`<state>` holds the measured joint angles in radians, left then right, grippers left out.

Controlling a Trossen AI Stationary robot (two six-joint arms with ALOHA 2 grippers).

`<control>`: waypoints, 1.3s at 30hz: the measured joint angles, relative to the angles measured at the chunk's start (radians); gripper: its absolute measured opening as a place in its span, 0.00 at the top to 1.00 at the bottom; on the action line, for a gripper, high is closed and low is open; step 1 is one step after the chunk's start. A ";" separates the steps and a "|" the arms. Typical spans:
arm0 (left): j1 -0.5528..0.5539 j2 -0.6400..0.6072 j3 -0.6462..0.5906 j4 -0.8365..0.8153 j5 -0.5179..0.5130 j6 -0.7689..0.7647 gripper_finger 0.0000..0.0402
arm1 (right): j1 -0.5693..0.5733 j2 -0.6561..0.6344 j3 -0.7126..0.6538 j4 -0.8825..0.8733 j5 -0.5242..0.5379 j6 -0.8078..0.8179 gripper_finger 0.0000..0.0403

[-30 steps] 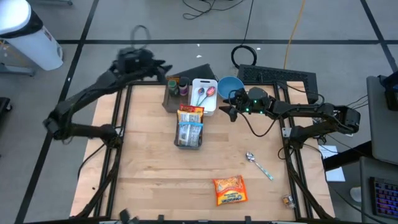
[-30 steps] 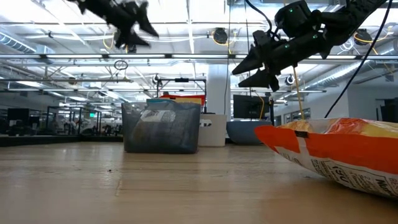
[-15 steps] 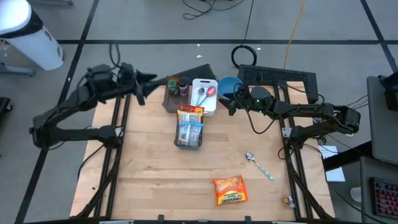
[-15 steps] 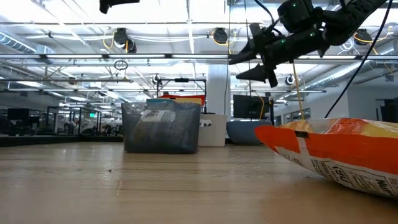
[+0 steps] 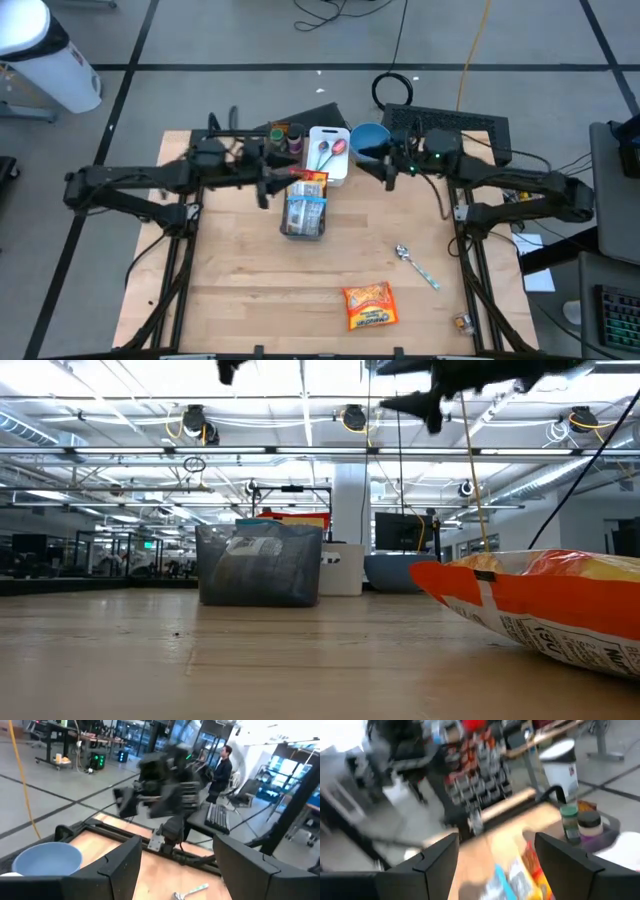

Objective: Pick & Place Food Item
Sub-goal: Put the green patterned spoon into the white bin

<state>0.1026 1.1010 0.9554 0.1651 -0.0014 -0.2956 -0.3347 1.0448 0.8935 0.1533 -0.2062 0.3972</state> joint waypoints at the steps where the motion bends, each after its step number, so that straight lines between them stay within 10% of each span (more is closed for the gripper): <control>1: 0.004 0.022 0.000 0.027 0.000 -0.012 0.36 | 0.016 -0.017 0.045 -0.112 0.013 -0.039 0.37; 9: 0.031 0.183 0.001 0.339 0.113 -0.162 0.36 | 0.216 -0.036 0.443 -0.923 0.168 -0.195 0.37; 18: -0.010 0.180 0.002 0.367 0.019 -0.208 0.36 | 0.593 -0.001 0.522 -1.480 0.330 0.170 0.37; 27: -0.159 0.186 0.127 0.153 -0.221 -0.154 0.36 | 0.946 -0.002 0.159 -1.280 0.542 0.504 0.37; 39: -0.249 0.187 0.151 0.124 -0.343 -0.172 0.36 | 1.050 -0.001 -0.269 -0.857 0.546 0.863 0.37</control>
<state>-0.1467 1.2881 1.1061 0.2894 -0.3444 -0.4672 0.7155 1.0435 0.6242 -0.7039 0.3395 1.2601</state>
